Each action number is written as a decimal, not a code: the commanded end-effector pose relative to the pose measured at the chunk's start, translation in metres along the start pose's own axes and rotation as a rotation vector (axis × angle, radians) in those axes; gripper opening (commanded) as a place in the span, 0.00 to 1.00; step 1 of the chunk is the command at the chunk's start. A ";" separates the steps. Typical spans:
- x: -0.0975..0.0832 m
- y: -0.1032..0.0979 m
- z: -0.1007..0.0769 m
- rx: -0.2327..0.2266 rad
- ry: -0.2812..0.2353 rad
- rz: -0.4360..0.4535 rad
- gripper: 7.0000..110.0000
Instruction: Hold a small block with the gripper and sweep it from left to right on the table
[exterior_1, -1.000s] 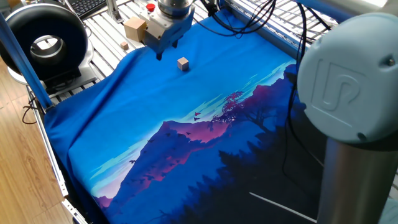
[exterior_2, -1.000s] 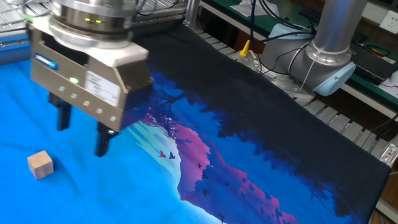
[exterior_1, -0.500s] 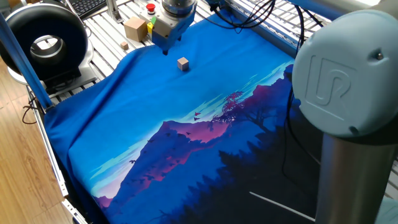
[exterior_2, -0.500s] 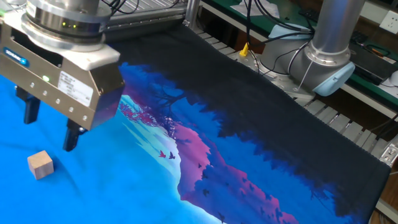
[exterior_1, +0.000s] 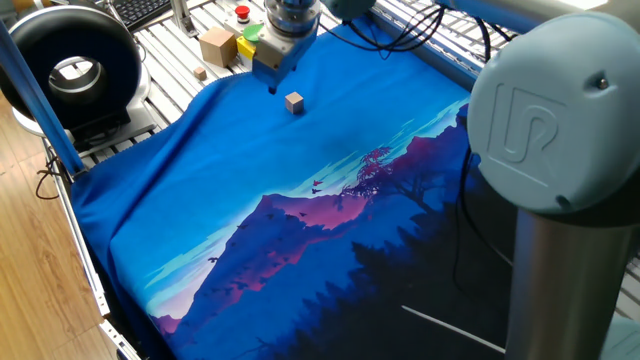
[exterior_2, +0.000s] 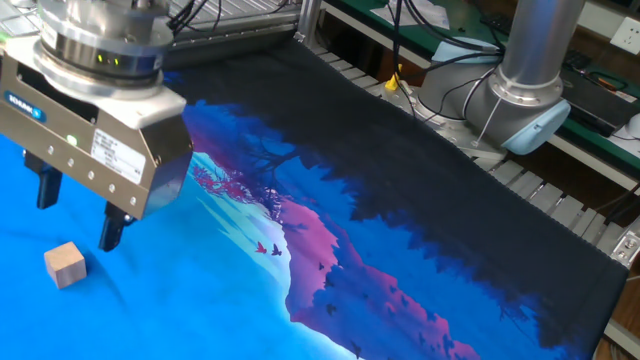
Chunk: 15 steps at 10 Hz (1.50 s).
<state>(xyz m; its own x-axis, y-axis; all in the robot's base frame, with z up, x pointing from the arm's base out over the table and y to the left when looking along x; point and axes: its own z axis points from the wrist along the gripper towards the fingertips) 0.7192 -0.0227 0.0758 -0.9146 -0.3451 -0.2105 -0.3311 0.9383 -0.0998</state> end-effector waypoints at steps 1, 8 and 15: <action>0.005 -0.001 0.006 -0.004 -0.005 -0.015 0.57; 0.023 0.025 0.001 -0.118 0.068 0.065 0.57; 0.031 0.005 0.002 -0.024 0.099 0.318 0.57</action>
<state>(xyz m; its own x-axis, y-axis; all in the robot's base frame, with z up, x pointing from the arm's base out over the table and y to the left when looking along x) 0.6939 -0.0275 0.0659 -0.9820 -0.1221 -0.1443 -0.1183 0.9924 -0.0349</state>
